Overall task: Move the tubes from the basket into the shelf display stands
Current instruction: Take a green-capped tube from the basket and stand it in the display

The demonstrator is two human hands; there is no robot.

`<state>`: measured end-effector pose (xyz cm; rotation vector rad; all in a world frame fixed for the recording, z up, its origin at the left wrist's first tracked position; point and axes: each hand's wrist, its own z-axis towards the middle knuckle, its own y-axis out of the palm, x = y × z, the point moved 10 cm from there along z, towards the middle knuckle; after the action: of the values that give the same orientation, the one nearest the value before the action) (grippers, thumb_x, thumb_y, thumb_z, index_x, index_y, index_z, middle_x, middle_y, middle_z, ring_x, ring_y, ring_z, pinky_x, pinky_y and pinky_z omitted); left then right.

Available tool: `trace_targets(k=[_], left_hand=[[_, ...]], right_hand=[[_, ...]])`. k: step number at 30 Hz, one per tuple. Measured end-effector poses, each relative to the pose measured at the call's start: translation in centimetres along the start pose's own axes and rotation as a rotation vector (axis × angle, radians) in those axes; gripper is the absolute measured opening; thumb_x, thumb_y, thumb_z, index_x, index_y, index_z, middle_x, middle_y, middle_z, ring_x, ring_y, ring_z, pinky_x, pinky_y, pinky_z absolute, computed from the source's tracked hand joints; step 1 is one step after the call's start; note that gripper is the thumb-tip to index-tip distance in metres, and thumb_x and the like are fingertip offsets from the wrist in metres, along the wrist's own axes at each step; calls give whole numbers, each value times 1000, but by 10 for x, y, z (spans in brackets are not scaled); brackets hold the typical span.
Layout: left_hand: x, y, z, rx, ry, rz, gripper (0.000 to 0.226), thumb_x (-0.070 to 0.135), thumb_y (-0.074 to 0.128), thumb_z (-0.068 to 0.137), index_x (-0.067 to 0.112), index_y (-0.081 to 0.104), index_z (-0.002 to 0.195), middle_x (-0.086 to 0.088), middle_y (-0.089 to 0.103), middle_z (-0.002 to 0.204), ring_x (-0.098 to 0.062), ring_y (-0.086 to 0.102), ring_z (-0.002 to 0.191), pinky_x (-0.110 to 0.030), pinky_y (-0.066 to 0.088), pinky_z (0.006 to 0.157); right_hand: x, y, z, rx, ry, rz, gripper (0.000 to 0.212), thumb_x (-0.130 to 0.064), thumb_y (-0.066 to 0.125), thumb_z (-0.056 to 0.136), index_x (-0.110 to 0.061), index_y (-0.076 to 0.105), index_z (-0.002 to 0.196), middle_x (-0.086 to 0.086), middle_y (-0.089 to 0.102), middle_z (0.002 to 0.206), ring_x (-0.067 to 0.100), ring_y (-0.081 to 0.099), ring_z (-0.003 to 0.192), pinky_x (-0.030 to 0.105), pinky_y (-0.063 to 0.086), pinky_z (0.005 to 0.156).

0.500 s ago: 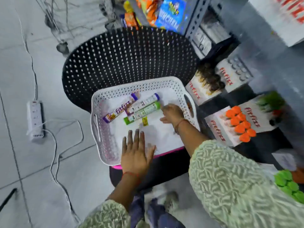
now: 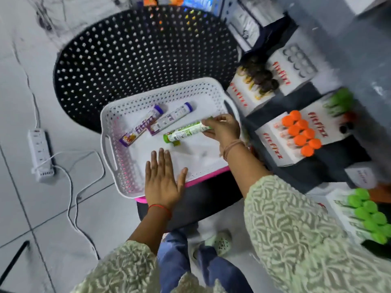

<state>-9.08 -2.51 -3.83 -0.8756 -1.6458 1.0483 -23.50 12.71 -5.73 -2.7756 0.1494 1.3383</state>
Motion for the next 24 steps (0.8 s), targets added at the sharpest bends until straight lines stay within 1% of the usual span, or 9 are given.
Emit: trace_targets(k=[3, 6, 9, 11, 12, 14, 17, 21, 24], left_hand=[[13, -10, -2, -11, 4, -76, 105, 72, -20, 70, 4, 16, 141, -17, 16, 153, -29, 6, 142, -38, -1, 115], [71, -22, 1, -31, 73, -132, 101, 69, -13, 76, -3, 23, 138, -24, 23, 149, -37, 14, 139, -46, 10, 114], [183, -36, 1, -18, 333, -172, 86, 59, 0, 87, -6, 29, 135, -28, 31, 144, -45, 24, 134, -53, 20, 110], [265, -44, -12, -11, 531, -200, 73, 50, 13, 89, -4, 28, 136, -28, 30, 145, -43, 24, 135, -54, 21, 110], [304, -49, -23, 10, 629, -215, 69, 45, 19, 88, -5, 28, 135, -28, 31, 144, -43, 25, 135, -55, 23, 110], [367, -54, -50, 48, 797, -258, 66, 41, 24, 89, -6, 30, 134, -30, 34, 142, -45, 27, 133, -57, 25, 108], [440, -51, -100, 35, 984, -283, 76, 53, 9, 91, -6, 32, 134, -29, 35, 141, -45, 27, 132, -55, 23, 107], [471, -34, -125, 20, 985, -242, 90, 64, 0, 84, -5, 29, 136, -27, 33, 144, -39, 13, 137, -53, 14, 111], [472, -25, -123, 23, 982, -183, 93, 66, 1, 84, -8, 30, 134, -30, 37, 140, -45, 19, 135, -56, 16, 110]], right_hand=[[-50, -59, -50, 44, -169, -37, 31, 7, 71, 71, -16, 49, 71, 8, 59, 78, 21, 61, 67, 27, 56, 57], [-100, -138, -110, 182, -335, -86, 29, 6, 71, 69, -16, 58, 82, 3, 58, 70, 20, 58, 63, 33, 54, 59], [-146, -226, -178, 384, -463, -168, 27, 0, 75, 65, -9, 68, 89, 3, 63, 68, 15, 65, 64, 32, 60, 68], [-172, -284, -229, 518, -528, -216, 23, -5, 77, 64, -13, 71, 84, 8, 66, 74, 30, 69, 77, 49, 59, 79], [-185, -313, -255, 590, -570, -253, 19, -8, 78, 63, -15, 72, 79, 7, 66, 74, 35, 69, 80, 55, 56, 79], [-207, -364, -302, 732, -625, -333, 17, -15, 79, 61, -10, 72, 76, 4, 66, 68, 27, 65, 70, 56, 56, 74], [-231, -435, -364, 933, -612, -451, 26, -26, 79, 62, -6, 72, 78, 19, 72, 74, 24, 61, 65, 51, 56, 66], [-256, -497, -417, 1119, -588, -547, 32, -33, 78, 63, -4, 65, 55, 29, 69, 65, 34, 62, 55, 50, 51, 53], [-272, -512, -423, 1136, -580, -631, 45, -39, 76, 66, 5, 67, 62, 32, 68, 65, 40, 65, 59, 49, 53, 59]])
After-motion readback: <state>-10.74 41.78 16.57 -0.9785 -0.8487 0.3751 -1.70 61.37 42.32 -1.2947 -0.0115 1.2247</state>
